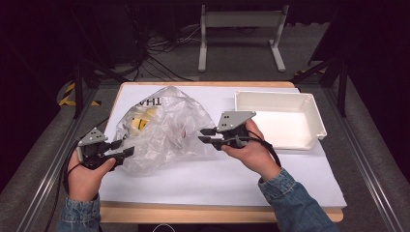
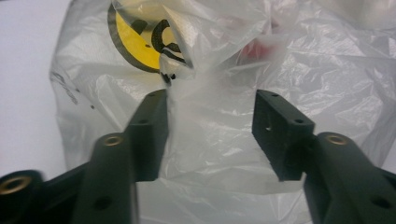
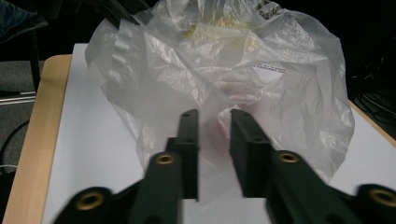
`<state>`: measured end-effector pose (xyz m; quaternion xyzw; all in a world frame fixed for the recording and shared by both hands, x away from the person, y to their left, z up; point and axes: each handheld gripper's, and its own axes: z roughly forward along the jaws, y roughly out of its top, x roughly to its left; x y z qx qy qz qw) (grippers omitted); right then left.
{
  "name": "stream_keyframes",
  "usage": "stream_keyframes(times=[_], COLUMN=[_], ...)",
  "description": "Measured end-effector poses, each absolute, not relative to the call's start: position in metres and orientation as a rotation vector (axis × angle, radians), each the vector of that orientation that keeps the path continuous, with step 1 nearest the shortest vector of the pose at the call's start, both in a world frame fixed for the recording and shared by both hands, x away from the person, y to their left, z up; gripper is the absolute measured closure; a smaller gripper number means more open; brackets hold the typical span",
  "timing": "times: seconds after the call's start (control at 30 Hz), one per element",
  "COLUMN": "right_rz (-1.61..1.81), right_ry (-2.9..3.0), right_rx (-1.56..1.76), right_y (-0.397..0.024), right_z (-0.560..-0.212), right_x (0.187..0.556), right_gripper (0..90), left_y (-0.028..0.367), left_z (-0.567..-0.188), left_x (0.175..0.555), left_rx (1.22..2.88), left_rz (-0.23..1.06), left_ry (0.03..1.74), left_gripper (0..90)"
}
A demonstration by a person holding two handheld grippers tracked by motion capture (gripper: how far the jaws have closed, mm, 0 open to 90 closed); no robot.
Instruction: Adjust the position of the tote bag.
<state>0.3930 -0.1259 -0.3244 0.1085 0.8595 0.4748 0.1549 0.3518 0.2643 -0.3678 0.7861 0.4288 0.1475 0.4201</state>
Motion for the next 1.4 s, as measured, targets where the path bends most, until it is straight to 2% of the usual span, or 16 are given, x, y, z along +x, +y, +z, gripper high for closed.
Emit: stream_keyframes(times=[0.07, 0.1, 0.13, 0.3, 0.43, 0.47, 0.6, 0.8, 1.0, 1.03, 1.1, 1.13, 1.2, 1.23, 1.3, 1.4], right_rz=[1.363, 1.366, 1.371, 1.374, 1.38, 1.41, 1.44, 1.502, 1.326, 1.275, 1.239, 1.239, 1.284, 1.305, 1.28, 1.218], right_ry=[2.472, 2.479, 2.474, 2.428, 2.42, 2.418, 2.452, 2.552, 2.715, 2.696, 2.574, 2.574, 2.443, 2.395, 2.333, 2.344], right_rx=[0.316, 0.328, 0.333, 0.321, 0.326, 0.333, 0.273, 0.181, 0.192, 0.185, 0.196, 0.196, 0.226, 0.237, 0.249, 0.285], right_y=[-0.125, -0.123, -0.12, -0.114, -0.11, -0.11, -0.106, -0.097, -0.084, -0.083, -0.082, -0.082, -0.084, -0.084, -0.086, -0.088], right_z=[-0.324, -0.324, -0.323, -0.316, -0.312, -0.31, -0.306, -0.304, -0.318, -0.321, -0.321, -0.321, -0.318, -0.317, -0.316, -0.321], right_x=[0.394, 0.394, 0.395, 0.395, 0.397, 0.395, 0.38, 0.354, 0.349, 0.351, 0.352, 0.352, 0.354, 0.356, 0.361, 0.373], right_gripper=[85.8, 88.9, 89.6, 89.8, 89.3, 83.8, 81.9, 85.0, 85.2, 81.5, 62.2, 62.2, 39.3, 33.1, 24.8, 21.4], left_y=[0.263, 0.261, 0.26, 0.256, 0.254, 0.252, 0.251, 0.25, 0.25, 0.251, 0.252, 0.252, 0.253, 0.254, 0.254, 0.255], left_z=[-0.37, -0.371, -0.372, -0.376, -0.378, -0.379, -0.38, -0.383, -0.383, -0.383, -0.383, -0.383, -0.382, -0.381, -0.38, -0.379], left_x=[0.353, 0.353, 0.354, 0.356, 0.356, 0.357, 0.358, 0.36, 0.36, 0.36, 0.36, 0.36, 0.36, 0.359, 0.358, 0.356], left_rx=[1.978, 1.986, 2.002, 2.044, 2.07, 2.084, 2.09, 2.097, 2.094, 2.087, 2.078, 2.078, 2.074, 2.068, 2.061, 2.051], left_rz=[0.363, 0.359, 0.352, 0.352, 0.353, 0.361, 0.366, 0.365, 0.367, 0.368, 0.373, 0.373, 0.373, 0.375, 0.385, 0.393], left_ry=[1.066, 1.059, 1.05, 1.023, 1.026, 1.021, 1.025, 1.024, 1.028, 1.032, 1.036, 1.036, 1.034, 1.035, 1.032, 1.037], left_gripper=[54.1, 58.8, 70.5, 88.4, 89.9, 89.9, 89.9, 89.9, 89.9, 89.9, 89.9, 89.9, 89.9, 89.9, 89.8, 86.3])
